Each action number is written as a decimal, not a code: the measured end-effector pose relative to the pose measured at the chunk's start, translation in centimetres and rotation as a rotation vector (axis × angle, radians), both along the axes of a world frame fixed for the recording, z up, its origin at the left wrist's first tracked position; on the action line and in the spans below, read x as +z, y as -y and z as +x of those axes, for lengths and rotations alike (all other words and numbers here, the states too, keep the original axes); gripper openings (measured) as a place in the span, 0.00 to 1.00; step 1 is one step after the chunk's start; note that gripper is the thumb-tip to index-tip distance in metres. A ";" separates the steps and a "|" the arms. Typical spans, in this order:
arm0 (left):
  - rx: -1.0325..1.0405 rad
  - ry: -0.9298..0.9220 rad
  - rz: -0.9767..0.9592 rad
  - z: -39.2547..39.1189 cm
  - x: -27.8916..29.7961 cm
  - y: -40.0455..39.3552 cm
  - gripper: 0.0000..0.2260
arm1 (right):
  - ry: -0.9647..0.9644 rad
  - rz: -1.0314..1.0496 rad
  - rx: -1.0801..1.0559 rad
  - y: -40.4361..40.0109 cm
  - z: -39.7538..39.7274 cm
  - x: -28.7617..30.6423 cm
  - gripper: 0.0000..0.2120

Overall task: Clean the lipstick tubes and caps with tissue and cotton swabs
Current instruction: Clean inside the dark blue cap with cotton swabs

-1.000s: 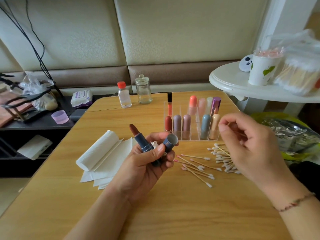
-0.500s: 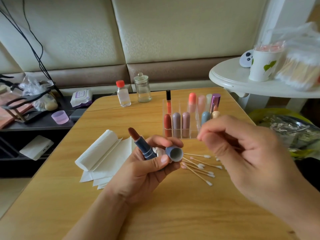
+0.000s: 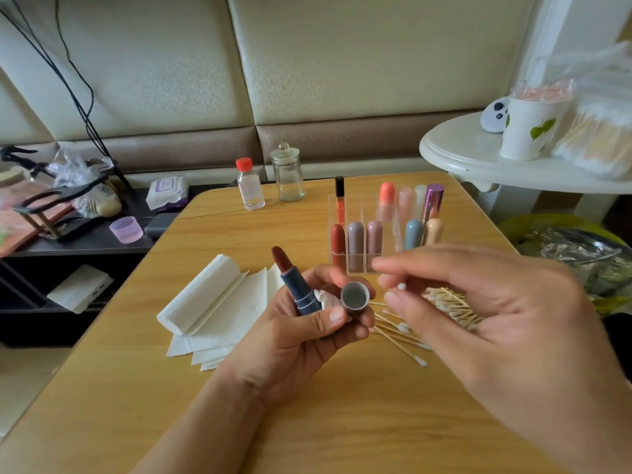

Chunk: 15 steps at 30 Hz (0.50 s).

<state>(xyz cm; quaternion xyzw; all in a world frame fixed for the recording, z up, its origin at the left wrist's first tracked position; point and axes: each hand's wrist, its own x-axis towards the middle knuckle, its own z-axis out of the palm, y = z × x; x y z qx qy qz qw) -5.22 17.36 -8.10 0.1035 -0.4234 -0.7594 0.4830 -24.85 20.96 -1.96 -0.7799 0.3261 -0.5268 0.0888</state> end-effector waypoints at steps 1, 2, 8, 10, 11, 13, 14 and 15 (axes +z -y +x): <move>0.004 0.007 0.000 0.0 0.0 0.0 0.09 | 0.037 0.006 -0.006 0.0 0.0 -0.1 0.11; 0.008 0.011 0.003 0.0 0.0 0.0 0.09 | 0.091 0.025 -0.011 0.1 -0.2 -0.2 0.10; 0.032 0.035 0.025 0.0 0.0 0.0 0.11 | 0.397 0.084 0.053 0.0 -0.4 0.0 0.05; 0.039 0.050 0.022 -0.1 0.0 -0.1 0.11 | 0.428 0.102 0.081 -0.1 -0.1 0.0 0.04; 0.039 0.055 0.019 -0.1 0.0 -0.1 0.11 | 0.434 0.115 0.085 0.0 0.0 -0.2 0.04; 0.042 0.064 0.014 -0.1 0.1 -0.1 0.11 | 0.402 0.134 0.062 0.3 -0.3 -0.6 0.04; 0.046 0.070 0.013 -0.1 0.1 -0.1 0.11 | 0.336 0.116 0.021 0.5 -0.5 -0.8 0.04; 0.051 0.081 0.012 -0.1 0.1 -0.1 0.11 | 0.227 0.067 -0.042 0.6 -0.7 -0.9 0.05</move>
